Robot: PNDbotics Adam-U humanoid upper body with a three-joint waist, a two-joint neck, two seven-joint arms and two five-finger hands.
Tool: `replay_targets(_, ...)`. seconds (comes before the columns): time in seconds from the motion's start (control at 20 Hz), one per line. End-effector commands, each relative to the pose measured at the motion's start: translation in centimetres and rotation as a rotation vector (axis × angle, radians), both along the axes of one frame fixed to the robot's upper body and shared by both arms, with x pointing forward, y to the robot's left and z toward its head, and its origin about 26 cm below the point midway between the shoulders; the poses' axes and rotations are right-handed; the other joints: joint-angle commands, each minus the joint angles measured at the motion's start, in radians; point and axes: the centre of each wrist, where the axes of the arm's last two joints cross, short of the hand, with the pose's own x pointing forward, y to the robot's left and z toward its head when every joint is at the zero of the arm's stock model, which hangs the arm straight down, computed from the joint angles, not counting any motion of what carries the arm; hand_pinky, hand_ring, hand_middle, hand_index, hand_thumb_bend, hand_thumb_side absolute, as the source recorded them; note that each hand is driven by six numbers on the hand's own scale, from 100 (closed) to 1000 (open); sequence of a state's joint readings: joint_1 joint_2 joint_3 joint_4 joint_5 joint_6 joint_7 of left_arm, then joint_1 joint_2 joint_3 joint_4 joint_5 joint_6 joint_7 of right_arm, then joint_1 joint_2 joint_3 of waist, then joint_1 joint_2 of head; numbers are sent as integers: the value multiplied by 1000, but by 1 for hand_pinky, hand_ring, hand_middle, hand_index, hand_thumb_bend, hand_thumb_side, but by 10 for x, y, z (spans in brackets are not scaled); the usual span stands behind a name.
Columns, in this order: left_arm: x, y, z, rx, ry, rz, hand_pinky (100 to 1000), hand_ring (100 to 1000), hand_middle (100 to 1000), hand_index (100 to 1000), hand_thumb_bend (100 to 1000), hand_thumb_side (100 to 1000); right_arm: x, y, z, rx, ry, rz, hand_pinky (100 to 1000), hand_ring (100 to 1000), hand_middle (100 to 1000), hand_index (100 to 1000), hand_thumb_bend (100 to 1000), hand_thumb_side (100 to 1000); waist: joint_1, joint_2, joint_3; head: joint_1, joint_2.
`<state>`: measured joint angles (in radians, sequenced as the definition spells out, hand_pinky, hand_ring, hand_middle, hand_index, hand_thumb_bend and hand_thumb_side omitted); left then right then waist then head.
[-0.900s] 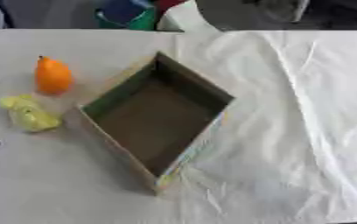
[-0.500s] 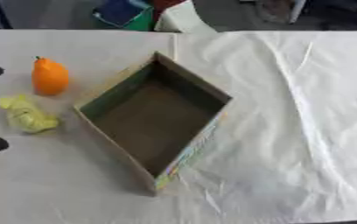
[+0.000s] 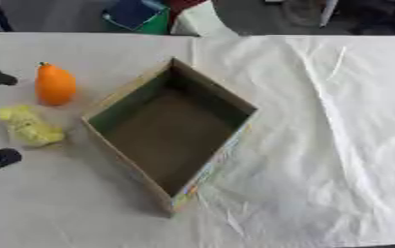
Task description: Pick up objects on the table and place them in the box.
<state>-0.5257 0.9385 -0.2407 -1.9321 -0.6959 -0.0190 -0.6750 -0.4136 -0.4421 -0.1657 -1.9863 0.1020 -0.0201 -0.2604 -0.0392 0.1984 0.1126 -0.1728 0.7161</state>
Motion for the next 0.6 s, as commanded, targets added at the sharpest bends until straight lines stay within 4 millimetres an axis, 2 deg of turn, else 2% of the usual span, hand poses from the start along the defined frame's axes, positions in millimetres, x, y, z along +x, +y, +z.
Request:
replay_targets(0.05, 9, 5, 4, 13, -1, 37, 689, 859, 833, 954, 494, 745, -3, 0, 8, -11, -25, 9, 744, 675, 480, 777, 100, 448, 2, -12, 3, 2, -11)
replay_targets(0.25, 23, 12, -2, 14, 9, 83, 688, 856, 834, 952, 444, 685, -3, 1, 8, -10, -25, 9, 745, 676, 480, 777, 100, 447, 1, -8, 5, 2, -16)
replay_targets(0.6, 36, 18, -9, 20, 22, 109, 693, 860, 851, 961, 447, 688, -3, 1, 8, -10, -26, 9, 747, 676, 478, 777, 100, 446, 0, -4, 4, 2, -19)
